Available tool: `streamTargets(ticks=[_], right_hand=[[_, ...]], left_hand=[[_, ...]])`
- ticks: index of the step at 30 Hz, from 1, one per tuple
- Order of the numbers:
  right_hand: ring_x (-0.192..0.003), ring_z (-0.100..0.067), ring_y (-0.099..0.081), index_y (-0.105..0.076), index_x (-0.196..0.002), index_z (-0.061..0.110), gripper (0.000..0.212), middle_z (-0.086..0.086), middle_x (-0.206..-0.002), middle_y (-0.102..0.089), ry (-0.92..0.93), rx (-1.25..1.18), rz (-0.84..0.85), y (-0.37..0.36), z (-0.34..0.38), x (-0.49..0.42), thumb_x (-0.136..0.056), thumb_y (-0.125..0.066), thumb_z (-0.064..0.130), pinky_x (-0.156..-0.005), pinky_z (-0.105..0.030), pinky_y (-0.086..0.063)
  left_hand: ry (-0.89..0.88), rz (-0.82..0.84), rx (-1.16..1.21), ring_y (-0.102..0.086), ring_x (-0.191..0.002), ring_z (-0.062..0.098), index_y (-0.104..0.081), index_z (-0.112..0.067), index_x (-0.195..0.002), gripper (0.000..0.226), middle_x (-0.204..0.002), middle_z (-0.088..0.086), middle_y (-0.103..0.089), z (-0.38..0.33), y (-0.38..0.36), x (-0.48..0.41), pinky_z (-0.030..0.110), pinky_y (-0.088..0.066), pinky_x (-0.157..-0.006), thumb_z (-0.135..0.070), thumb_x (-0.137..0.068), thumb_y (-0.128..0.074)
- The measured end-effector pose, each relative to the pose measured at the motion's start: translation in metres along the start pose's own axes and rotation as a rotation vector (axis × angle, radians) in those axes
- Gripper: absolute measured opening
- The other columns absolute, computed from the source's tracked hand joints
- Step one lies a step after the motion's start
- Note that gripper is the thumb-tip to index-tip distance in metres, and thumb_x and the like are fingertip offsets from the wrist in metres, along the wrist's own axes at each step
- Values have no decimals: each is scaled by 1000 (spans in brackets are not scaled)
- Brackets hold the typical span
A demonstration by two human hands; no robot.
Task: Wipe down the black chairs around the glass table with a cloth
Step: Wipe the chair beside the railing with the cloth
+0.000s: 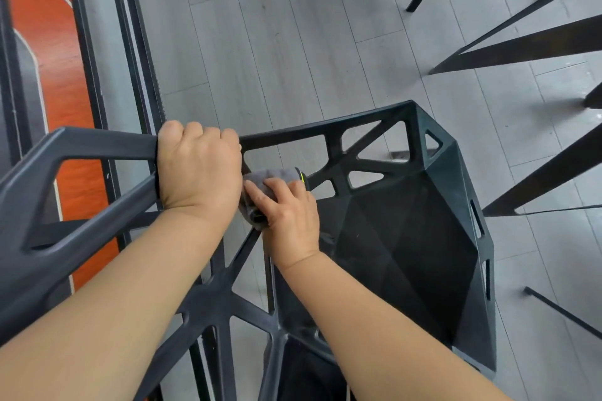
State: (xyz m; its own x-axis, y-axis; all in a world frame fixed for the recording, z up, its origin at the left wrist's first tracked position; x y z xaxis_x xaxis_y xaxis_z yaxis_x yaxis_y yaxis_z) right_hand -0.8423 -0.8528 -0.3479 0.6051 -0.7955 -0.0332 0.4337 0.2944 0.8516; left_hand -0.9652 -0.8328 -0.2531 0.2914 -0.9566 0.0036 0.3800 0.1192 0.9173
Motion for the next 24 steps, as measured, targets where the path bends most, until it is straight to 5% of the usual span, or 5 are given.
streamTargets(ticks=[5,14,24], right_hand=[[-84,-27,-49,-67,-100,24,47,-3,-96,-56,73,313,288,-9,-14,23,-55,-83,23,-66,-37,-40],[-94,-27,-50,-59,-111,24,35,-3,-106,-54,443,488,440,16,-47,8,-77,-67,23,-69,-37,-36],[-82,-36,-57,-67,-112,27,60,-11,-93,-60,162,567,256,71,-125,-11,-54,-83,17,-67,-42,-45]], left_hand=[[-6,-16,23,-50,-55,28,-57,-8,-63,18,-52,8,-53,1,0,0,36,-23,-70,-1,-71,-70],[-37,-43,31,-48,-55,29,-54,-7,-63,20,-53,9,-51,2,0,1,37,-22,-69,-4,-79,-65],[-39,-63,30,-48,-56,27,-55,-7,-63,19,-53,8,-51,1,-2,1,37,-22,-68,-3,-77,-67]])
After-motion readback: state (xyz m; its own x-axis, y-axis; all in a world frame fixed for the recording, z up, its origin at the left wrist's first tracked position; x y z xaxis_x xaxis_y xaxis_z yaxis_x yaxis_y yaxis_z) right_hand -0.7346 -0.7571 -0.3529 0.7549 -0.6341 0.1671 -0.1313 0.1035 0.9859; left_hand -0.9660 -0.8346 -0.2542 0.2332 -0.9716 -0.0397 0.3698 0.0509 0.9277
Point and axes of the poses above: each hand's wrist, its own x-axis away from the middle knuckle, its own y-axis out of the back of the hand, z = x × y, the point moved 2 cm from there along -x, towards the middle knuckle
